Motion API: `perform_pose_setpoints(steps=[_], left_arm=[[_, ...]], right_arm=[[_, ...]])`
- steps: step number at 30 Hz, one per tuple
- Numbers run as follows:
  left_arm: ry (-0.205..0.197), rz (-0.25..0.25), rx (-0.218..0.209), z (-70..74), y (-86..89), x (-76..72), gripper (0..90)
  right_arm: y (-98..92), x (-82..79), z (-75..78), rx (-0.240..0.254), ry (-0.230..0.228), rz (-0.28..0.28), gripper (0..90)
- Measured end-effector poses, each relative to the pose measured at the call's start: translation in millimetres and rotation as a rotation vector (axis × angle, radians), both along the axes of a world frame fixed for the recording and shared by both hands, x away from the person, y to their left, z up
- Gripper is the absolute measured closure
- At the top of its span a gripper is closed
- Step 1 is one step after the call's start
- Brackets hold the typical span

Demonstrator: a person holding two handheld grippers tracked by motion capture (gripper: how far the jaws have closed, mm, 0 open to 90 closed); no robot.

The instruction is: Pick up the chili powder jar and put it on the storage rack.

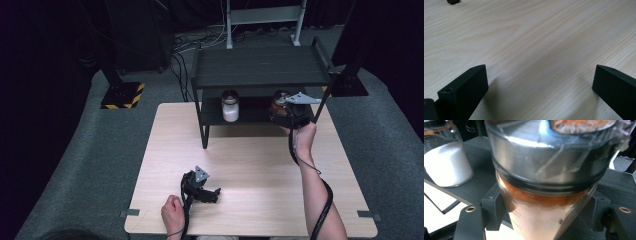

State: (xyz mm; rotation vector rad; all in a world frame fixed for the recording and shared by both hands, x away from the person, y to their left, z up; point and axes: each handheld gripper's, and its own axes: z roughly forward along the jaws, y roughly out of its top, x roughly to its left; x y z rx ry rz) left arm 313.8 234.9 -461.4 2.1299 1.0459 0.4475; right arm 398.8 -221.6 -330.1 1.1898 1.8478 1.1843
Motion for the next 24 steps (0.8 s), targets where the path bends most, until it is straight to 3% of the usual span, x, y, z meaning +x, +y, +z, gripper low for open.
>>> perform_pose_setpoints(steps=[18, 24], left_arm=[[0.000, 0.001, -0.002, -0.2, 0.0, -0.1, 0.1], [0.000, 0.000, -0.002, -0.2, 0.0, 0.0, 0.1]], right_arm=[[5.2, 12.0, -4.5, 0.010, 0.025, -0.023, 31.0], [4.1, 15.7, -11.1, 0.041, 0.024, -0.033, 31.1]])
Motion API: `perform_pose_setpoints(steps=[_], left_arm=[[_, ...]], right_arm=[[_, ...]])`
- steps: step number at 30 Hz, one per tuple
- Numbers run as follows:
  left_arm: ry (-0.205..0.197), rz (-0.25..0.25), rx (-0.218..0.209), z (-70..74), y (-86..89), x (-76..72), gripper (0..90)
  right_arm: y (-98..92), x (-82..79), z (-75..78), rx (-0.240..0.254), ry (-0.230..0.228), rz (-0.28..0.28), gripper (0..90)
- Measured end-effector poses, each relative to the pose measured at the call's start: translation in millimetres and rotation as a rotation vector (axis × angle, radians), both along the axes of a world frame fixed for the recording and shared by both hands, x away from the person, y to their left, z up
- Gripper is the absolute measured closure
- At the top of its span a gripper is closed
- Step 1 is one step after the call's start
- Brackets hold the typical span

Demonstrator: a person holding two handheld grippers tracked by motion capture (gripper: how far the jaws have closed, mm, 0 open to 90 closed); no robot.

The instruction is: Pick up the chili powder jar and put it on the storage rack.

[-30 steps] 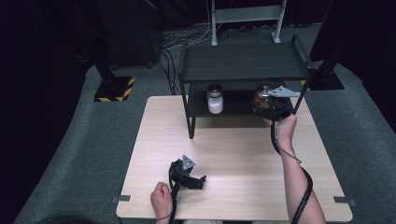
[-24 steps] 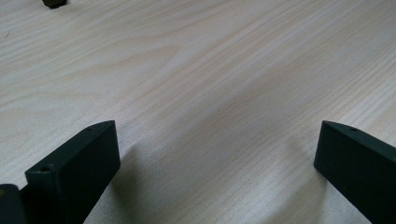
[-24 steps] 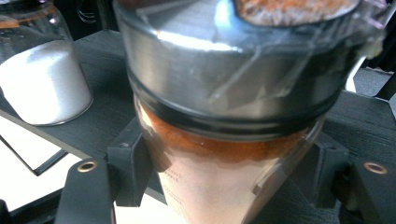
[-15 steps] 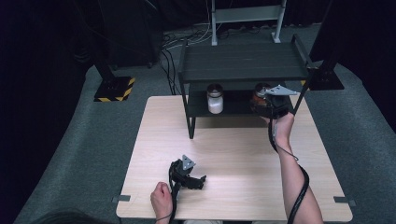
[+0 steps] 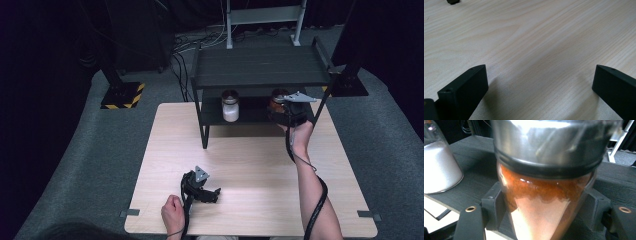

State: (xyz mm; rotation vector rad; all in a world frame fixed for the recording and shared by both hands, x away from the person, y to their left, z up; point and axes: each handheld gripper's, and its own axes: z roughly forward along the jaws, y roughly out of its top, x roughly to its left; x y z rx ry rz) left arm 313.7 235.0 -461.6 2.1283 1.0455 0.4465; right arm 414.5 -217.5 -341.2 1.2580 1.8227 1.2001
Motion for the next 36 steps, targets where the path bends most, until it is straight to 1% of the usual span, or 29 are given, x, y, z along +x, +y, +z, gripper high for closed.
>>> perform_pose_setpoints(steps=[14, 24, 25, 26, 27, 28, 29, 31, 33, 35, 36], left_arm=[[0.000, 0.000, 0.000, -0.1, 0.0, -0.1, 0.1], [-0.001, 0.000, 0.000, -0.1, 0.0, -0.1, 0.1], [0.000, 0.000, 0.000, -0.1, 0.0, -0.1, 0.1], [0.000, 0.000, 0.000, 0.0, 0.0, 0.0, 0.1], [0.000, 0.000, 0.000, 0.0, 0.0, 0.0, 0.1], [0.000, 0.000, 0.000, -0.1, 0.0, -0.1, 0.1], [0.000, 0.000, 0.000, -0.1, 0.0, 0.0, 0.1], [0.000, 0.000, -0.001, -0.1, 0.0, 0.0, 0.1], [0.000, 0.000, -0.001, -0.1, 0.0, 0.0, 0.1], [0.000, 0.000, 0.000, 0.0, -0.4, 0.3, 0.1], [-0.001, -0.002, 0.001, 0.0, -0.6, 0.5, 0.1]], right_arm=[[0.2, -1.9, -3.9, 0.005, -0.013, -0.003, 31.2], [2.4, -0.8, 1.0, -0.006, 0.003, -0.008, 30.7], [3.5, -1.5, 1.0, -0.015, -0.002, -0.010, 18.8], [11.5, -3.1, 1.2, -0.044, -0.007, -0.041, 0.0], [20.3, -4.0, 4.8, -0.054, 0.017, -0.087, 0.0], [18.1, -5.3, 5.4, -0.046, 0.022, -0.079, 0.0], [16.2, -9.6, 4.6, -0.039, 0.010, -0.071, 0.0], [18.8, -21.6, 5.1, -0.060, -0.018, -0.077, 0.0], [17.3, -33.8, 9.5, -0.058, -0.011, -0.078, 0.0], [12.0, -52.3, 10.2, -0.044, -0.019, -0.078, 0.0], [9.9, -61.5, 12.0, -0.047, -0.004, -0.083, 0.0]])
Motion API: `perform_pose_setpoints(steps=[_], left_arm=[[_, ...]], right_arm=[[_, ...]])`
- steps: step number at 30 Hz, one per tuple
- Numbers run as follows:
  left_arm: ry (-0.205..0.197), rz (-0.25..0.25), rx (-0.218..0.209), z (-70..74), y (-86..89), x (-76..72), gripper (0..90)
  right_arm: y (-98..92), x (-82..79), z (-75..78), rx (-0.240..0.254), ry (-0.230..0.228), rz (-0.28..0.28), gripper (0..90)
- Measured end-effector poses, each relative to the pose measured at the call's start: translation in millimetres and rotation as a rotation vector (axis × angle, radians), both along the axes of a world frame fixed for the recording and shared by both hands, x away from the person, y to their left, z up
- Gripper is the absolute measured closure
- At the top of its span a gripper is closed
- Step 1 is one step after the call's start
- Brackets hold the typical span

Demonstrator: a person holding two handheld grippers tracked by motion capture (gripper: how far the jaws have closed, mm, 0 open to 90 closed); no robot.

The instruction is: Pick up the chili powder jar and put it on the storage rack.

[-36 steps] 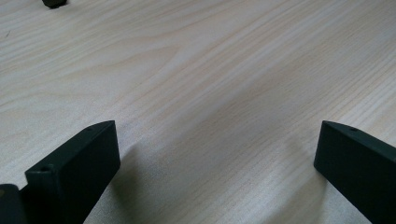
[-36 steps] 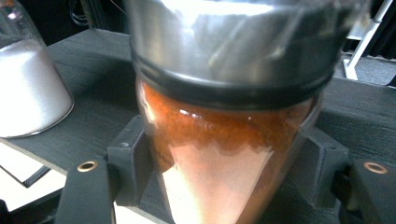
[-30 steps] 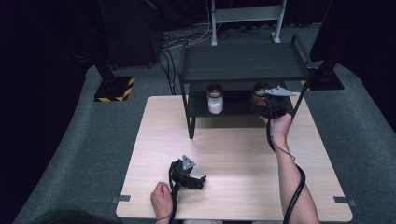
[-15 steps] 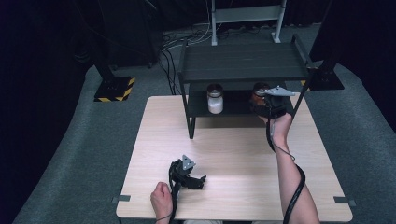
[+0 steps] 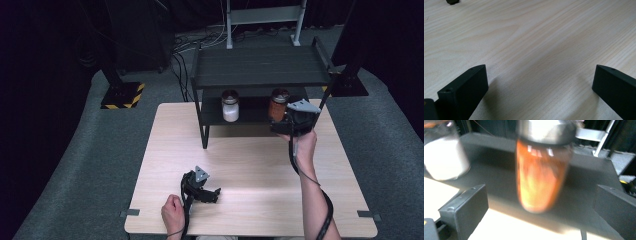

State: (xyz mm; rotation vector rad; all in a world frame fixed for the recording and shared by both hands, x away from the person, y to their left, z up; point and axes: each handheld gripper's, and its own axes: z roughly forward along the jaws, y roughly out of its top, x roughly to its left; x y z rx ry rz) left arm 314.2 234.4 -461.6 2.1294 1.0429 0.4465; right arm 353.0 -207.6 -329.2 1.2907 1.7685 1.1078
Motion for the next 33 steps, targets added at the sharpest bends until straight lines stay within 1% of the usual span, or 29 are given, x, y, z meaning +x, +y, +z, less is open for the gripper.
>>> perform_pose_setpoints(steps=[1, 3, 4, 6, 7, 8, 9, 10, 11, 14, 15, 17, 19, 22, 25, 30, 33], left_arm=[[0.000, -0.001, -0.001, -0.1, -0.2, 0.1, 0.1], [0.001, -0.002, -0.001, 0.0, -0.4, 0.3, 0.1], [0.002, -0.003, -0.001, 0.1, -0.4, 0.4, 0.1], [0.002, -0.003, -0.001, 0.1, -0.4, 0.5, 0.1], [0.001, -0.005, 0.000, 0.1, -0.5, 0.6, 0.1], [0.002, -0.005, 0.000, 0.1, -0.6, 0.6, 0.1], [0.001, -0.006, 0.000, 0.1, -0.6, 0.6, 0.1], [0.001, -0.007, 0.000, 0.1, -0.6, 0.7, 0.1], [0.001, -0.006, 0.000, 0.1, -0.7, 0.6, 0.1], [0.001, -0.005, -0.002, -0.1, -1.0, 0.2, 0.1], [0.001, -0.006, -0.002, -0.1, -1.2, 0.4, 0.1], [0.001, -0.009, 0.000, 0.1, -1.3, 0.5, 0.1], [0.001, -0.012, 0.000, 0.2, -1.6, 0.8, 0.1], [0.001, -0.013, 0.000, 0.1, -1.7, 0.8, 0.1], [0.001, -0.013, 0.000, 0.1, -1.7, 0.9, 0.1], [0.001, -0.013, 0.000, 0.1, -1.7, 0.8, 0.1], [0.001, -0.013, 0.000, 0.2, -1.7, 0.9, 0.1]], right_arm=[[-3.7, -9.8, 0.1, -0.005, 0.008, 0.004, 0.0], [-10.5, -29.0, -2.3, -0.041, 0.022, 0.008, 0.0], [-14.2, -38.7, -5.5, -0.052, 0.022, 0.003, 0.0], [-26.5, -53.3, -10.6, -0.053, 0.043, 0.005, 0.0], [-33.1, -62.6, -15.3, -0.049, 0.045, -0.006, 0.0], [-36.7, -68.1, -18.6, -0.050, 0.044, -0.015, 0.0], [-43.6, -76.8, -24.3, -0.039, 0.046, -0.025, 0.0], [-47.8, -81.8, -27.8, -0.032, 0.051, -0.029, 0.0], [-53.4, -89.5, -34.2, -0.015, 0.063, -0.040, 0.0], [-62.1, -104.4, -51.3, 0.012, 0.094, -0.064, 0.0], [-64.8, -109.6, -58.4, 0.026, 0.104, -0.074, 0.0], [-71.3, -120.1, -75.3, 0.069, 0.114, -0.093, 0.0], [-75.9, -129.0, -93.2, 0.097, 0.128, -0.114, 0.0], [-79.5, -136.0, -112.4, 0.120, 0.135, -0.136, 0.0], [-80.4, -137.1, -124.1, 0.118, 0.148, -0.147, 0.0], [-79.9, -137.5, -131.7, 0.126, 0.156, -0.156, 0.0], [-79.4, -136.0, -135.3, 0.129, 0.165, -0.149, 0.0]])
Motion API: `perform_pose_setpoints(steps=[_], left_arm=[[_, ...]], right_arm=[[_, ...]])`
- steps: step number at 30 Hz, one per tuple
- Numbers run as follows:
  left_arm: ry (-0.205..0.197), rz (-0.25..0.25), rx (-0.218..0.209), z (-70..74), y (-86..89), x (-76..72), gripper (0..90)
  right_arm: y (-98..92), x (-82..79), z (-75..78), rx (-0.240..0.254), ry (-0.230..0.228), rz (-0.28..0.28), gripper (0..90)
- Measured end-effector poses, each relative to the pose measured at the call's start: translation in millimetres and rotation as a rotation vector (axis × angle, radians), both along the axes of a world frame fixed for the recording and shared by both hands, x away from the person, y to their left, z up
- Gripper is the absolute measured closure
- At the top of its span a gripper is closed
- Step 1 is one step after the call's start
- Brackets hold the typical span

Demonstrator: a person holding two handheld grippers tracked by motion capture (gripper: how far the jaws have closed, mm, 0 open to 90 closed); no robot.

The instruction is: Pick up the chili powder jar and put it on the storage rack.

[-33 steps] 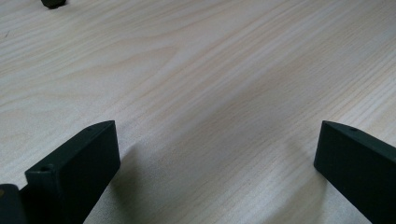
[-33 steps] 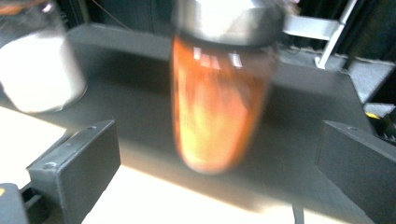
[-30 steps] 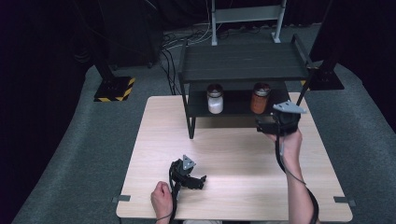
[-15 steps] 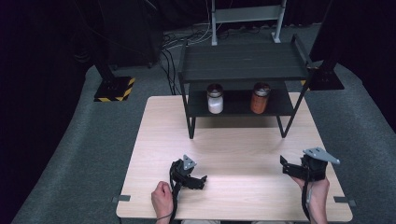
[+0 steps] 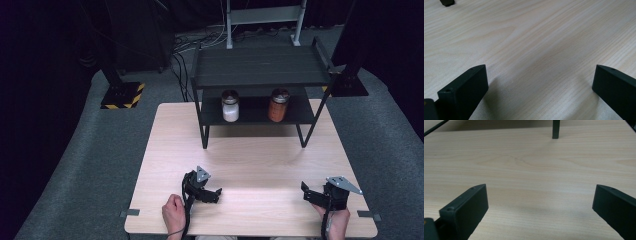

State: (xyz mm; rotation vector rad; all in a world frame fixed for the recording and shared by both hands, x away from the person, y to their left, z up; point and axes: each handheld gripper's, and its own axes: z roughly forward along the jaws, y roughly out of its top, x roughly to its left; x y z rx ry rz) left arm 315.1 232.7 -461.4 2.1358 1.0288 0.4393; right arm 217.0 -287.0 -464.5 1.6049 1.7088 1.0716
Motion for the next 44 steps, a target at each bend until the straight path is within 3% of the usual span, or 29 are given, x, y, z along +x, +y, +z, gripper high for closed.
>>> perform_pose_setpoints(steps=[4, 6, 9, 12, 17, 22, 29, 44], left_arm=[[0.000, 0.000, 0.000, 0.0, 0.0, 0.0, 0.1], [0.000, 0.000, 0.000, 0.0, 0.0, 0.0, 0.1], [0.000, 0.000, 0.000, 0.0, 0.0, 0.0, 0.1], [0.000, 0.000, 0.000, 0.0, 0.0, 0.0, 0.1], [0.000, 0.000, 0.000, -0.1, 0.0, -0.1, 0.1], [0.000, 0.000, 0.000, -0.1, 0.0, -0.1, 0.1], [0.000, 0.000, 0.000, -0.1, 0.0, -0.1, 0.1], [0.000, -0.002, 0.000, -0.1, -0.9, 0.4, 0.1]], right_arm=[[-0.1, 2.7, -10.1, 0.014, 0.002, 0.012, 0.0], [0.5, 6.9, -10.4, 0.012, 0.029, 0.017, 0.0], [3.6, 4.7, -12.1, 0.004, 0.005, 0.014, 0.0], [4.2, 4.6, -11.9, 0.005, 0.010, 0.010, 0.0], [1.7, 1.7, -14.1, 0.038, 0.003, -0.007, 0.0], [4.6, 9.3, -9.4, 0.011, 0.043, 0.007, 0.0], [9.5, 8.2, -8.9, -0.021, 0.036, 0.015, 0.0], [6.8, 6.4, -10.4, -0.009, 0.025, 0.021, 0.0]])
